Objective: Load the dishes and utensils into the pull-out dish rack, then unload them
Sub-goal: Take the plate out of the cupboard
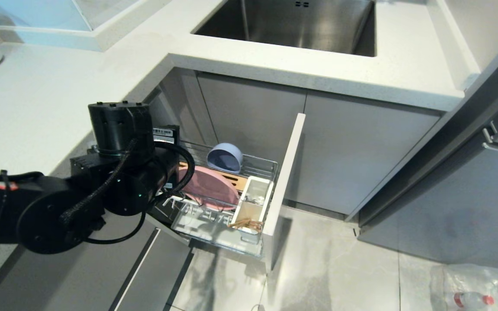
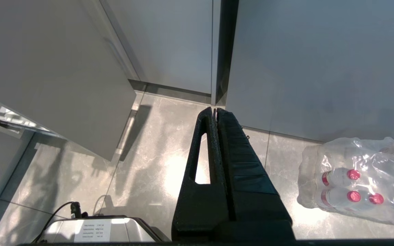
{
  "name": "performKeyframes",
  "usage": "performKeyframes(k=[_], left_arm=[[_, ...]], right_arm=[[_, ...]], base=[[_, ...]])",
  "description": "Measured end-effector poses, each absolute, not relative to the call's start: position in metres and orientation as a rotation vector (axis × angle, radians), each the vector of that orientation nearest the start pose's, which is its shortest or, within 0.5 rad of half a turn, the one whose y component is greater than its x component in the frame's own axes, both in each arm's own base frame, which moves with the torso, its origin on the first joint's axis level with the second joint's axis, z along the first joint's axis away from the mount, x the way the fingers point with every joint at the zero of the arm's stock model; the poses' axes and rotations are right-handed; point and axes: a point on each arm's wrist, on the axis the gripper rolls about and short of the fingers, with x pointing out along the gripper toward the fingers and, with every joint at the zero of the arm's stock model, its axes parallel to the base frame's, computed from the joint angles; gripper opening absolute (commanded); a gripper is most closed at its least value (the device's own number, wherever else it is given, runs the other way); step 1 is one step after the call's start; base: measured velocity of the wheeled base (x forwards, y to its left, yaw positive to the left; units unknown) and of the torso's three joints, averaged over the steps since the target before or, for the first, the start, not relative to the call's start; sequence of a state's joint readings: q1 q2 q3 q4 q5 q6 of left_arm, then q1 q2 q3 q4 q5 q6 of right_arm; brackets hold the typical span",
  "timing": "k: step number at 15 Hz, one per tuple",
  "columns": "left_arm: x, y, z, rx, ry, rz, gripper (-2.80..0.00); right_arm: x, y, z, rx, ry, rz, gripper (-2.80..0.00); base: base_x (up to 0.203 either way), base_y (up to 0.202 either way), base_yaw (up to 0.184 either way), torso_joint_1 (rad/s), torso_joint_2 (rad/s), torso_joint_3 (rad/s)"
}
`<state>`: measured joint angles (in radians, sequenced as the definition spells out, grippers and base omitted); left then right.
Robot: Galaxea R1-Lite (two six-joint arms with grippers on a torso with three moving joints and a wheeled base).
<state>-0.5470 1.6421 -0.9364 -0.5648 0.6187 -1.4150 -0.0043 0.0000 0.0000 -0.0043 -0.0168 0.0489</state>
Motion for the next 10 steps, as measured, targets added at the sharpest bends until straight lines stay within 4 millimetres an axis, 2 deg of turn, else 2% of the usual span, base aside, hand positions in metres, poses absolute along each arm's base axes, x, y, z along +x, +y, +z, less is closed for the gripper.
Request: performKeyframes(k=[6, 10], left_arm=[[0.211, -0.144, 0.277, -1.139, 0.021, -0.021, -2.8], [0.169, -0.119, 0.31, -0.897, -0.077, -0.097, -2.8]], right_arm=[[-0.023, 0.0, 0.076, 0.049, -0.005, -0.021, -2.8], [-0.023, 0.0, 0.076, 0.049, -0.005, -0.021, -2.8]], base=[[0.0, 0.0, 0.0, 0.0, 0.0, 0.0], [0.0, 0.0, 0.0, 0.0, 0.0, 0.0]])
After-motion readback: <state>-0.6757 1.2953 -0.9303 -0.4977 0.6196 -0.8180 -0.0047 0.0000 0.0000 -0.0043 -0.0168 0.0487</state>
